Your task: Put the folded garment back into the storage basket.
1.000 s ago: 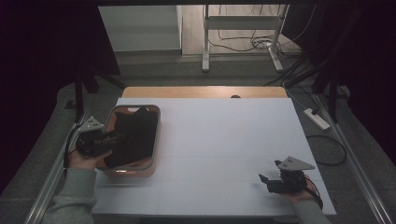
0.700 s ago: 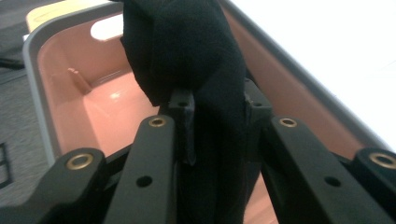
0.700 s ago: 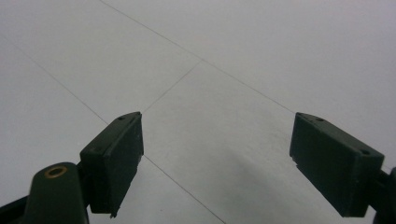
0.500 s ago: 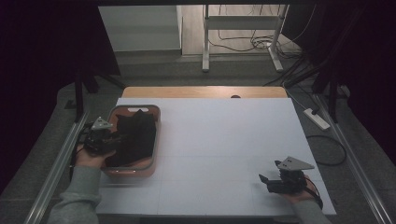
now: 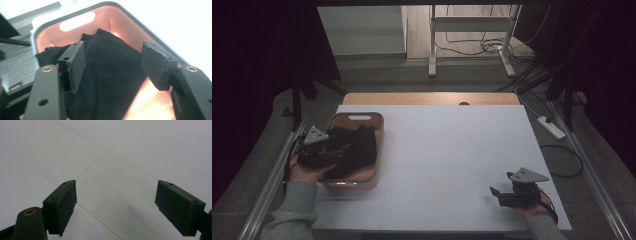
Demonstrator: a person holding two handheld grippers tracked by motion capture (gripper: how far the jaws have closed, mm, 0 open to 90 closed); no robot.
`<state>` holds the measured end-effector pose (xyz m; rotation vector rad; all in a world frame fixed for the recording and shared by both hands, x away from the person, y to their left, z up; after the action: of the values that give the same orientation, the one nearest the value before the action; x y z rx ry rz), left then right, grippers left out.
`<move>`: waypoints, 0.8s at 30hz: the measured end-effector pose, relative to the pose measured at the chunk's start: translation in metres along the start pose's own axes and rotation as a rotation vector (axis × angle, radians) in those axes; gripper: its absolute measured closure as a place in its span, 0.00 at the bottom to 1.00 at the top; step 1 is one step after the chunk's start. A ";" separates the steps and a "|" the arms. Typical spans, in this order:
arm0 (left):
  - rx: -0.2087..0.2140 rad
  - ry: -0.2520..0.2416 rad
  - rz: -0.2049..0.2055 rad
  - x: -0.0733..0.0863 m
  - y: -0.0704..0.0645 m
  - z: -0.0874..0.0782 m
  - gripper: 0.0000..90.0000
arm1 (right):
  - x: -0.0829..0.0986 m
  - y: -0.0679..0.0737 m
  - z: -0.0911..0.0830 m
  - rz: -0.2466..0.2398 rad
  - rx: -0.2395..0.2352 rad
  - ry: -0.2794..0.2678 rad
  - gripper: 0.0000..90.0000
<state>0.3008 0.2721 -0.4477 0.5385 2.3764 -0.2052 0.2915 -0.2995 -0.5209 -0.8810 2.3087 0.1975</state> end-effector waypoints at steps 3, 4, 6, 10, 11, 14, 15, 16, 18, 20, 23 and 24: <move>0.030 0.006 0.014 0.001 -0.007 0.002 0.37 | 0.000 0.000 0.000 -0.001 0.000 -0.001 0.20; 0.040 0.005 0.016 0.000 -0.009 0.002 0.36 | 0.000 0.000 0.000 0.001 -0.002 -0.002 0.20; 0.057 0.001 0.016 -0.001 -0.011 0.002 0.35 | 0.001 -0.001 0.000 0.004 -0.005 -0.004 0.20; 0.089 -0.012 0.006 -0.001 -0.015 0.003 0.34 | 0.003 -0.004 -0.001 0.016 -0.011 -0.009 0.20; 0.097 -0.021 0.005 0.000 -0.017 0.003 0.33 | 0.003 -0.004 -0.001 0.019 -0.012 -0.012 0.20; 0.118 -0.036 -0.001 0.004 -0.020 0.002 0.33 | 0.004 -0.004 0.000 0.018 -0.014 -0.006 0.20; 0.125 -0.037 -0.001 0.005 -0.021 0.002 0.33 | 0.004 -0.003 0.000 0.015 -0.013 -0.005 0.20; 0.135 -0.043 -0.004 0.007 -0.022 0.002 0.33 | 0.004 -0.003 -0.001 0.013 -0.015 -0.005 0.20; 0.152 -0.045 -0.003 0.011 -0.025 0.002 0.33 | 0.003 -0.002 -0.001 0.011 -0.010 -0.006 0.20; 0.157 -0.047 0.006 0.016 -0.029 0.001 0.33 | 0.003 -0.001 -0.002 0.007 -0.008 -0.008 0.20; 0.162 -0.046 0.026 0.023 -0.035 0.000 0.32 | 0.002 -0.001 -0.004 0.012 -0.006 -0.009 0.20; 0.167 -0.053 0.028 0.024 -0.037 -0.001 0.32 | 0.002 -0.001 -0.004 0.013 -0.006 -0.012 0.20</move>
<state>0.2678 0.2469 -0.4631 0.6365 2.3115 -0.4028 0.2889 -0.3026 -0.5195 -0.8658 2.3046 0.2150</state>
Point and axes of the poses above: each handheld gripper's, and its own axes: z roughly forward along the jaws, x roughly out of its underside, y roughly to its left, the point moved 2 cm from there along z, roughly forward along the jaws, and after that the axes turned 11 degrees about y, right-handed, at the moved point
